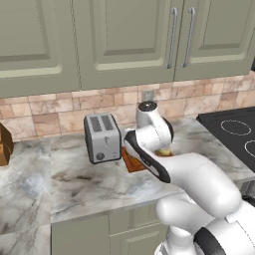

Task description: Retrieve the reheated potato from the microwave, then place the potato, cheese, and condiment on the cutting board.

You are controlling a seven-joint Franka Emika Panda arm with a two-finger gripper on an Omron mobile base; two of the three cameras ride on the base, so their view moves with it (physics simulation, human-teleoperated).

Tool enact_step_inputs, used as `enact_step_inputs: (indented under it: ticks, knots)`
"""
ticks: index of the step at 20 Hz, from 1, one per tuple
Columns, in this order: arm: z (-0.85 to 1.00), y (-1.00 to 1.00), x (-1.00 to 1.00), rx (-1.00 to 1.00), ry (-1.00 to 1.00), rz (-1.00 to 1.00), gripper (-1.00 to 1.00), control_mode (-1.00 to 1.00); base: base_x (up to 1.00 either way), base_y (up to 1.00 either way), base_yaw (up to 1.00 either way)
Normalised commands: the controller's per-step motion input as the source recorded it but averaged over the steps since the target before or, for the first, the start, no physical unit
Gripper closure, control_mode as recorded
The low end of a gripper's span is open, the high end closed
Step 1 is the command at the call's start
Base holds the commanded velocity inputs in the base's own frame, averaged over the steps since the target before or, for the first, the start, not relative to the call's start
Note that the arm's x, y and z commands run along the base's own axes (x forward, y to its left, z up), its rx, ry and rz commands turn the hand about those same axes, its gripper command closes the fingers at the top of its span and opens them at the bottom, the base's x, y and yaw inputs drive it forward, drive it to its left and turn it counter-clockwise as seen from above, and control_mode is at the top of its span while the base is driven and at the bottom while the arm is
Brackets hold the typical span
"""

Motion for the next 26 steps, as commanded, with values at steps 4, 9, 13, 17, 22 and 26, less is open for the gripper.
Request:
enact_step_inputs:
  ticks: [4, 9, 13, 17, 22, 26]
  knots:
    - [0.03, -0.22, -0.54, 0.0, 0.0, 0.03, -1.0, -1.0, 0.0, 0.0, 0.0]
    - [0.07, -0.25, -0.5, 0.03, 0.0, 0.03, -1.0, -1.0, 0.0, 0.0, 0.0]
    - [0.11, -0.28, -0.46, 0.06, 0.0, 0.04, -1.0, -1.0, 0.0, 0.0, 0.0]
    - [0.21, -0.16, -0.41, 0.01, 0.0, 0.02, -1.0, -1.0, 0.0, 0.0, 0.0]
    - [0.07, -0.13, -0.37, 0.0, -0.04, 0.11, -1.0, -1.0, 0.0, 0.0, 0.0]
    - [0.01, -0.27, -0.24, 0.0, -0.09, 0.29, -1.0, -1.0, 0.0, 0.0, 0.0]
